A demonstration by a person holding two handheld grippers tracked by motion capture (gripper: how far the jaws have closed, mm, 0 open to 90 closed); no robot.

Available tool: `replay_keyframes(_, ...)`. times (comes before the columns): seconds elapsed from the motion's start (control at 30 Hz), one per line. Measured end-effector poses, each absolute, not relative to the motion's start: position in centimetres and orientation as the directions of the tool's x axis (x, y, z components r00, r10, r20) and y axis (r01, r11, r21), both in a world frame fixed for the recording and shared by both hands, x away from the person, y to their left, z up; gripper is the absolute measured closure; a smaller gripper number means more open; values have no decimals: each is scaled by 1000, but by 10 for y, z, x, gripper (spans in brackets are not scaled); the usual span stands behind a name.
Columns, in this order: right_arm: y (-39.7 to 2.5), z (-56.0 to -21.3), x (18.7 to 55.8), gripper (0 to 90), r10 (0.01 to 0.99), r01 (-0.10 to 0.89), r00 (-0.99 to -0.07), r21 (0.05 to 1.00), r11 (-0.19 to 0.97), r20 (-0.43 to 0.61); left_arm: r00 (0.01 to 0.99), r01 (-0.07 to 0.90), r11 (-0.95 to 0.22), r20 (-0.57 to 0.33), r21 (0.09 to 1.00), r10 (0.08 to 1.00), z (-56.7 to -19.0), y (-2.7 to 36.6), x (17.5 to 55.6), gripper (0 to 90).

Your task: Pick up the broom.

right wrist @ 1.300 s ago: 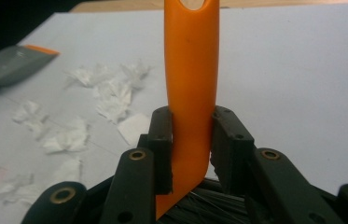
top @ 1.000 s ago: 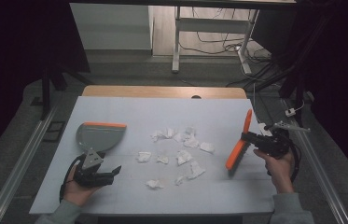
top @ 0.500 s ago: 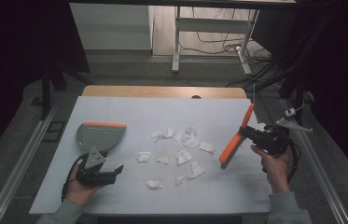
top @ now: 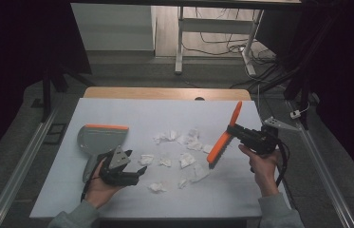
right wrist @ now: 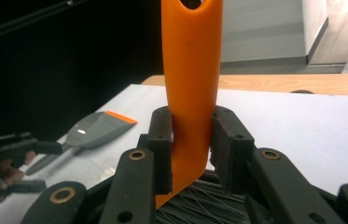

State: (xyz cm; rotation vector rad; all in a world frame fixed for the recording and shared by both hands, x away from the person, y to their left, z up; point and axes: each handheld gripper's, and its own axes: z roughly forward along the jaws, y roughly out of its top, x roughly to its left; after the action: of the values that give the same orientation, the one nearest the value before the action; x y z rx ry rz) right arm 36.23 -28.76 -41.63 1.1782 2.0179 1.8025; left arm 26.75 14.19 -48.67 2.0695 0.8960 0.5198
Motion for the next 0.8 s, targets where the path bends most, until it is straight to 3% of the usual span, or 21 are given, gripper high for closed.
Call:
replay_keyframes(0.4,-246,-424,362,709,635,438,-674,896,-69,378,740,340,-443,54,829,670,-475,81,283,248)
replay_keyframes(0.8,-220,-432,360,709,637,441,-663,893,-93,393,773,333,-453,35,827,633,-481,42,296,276)
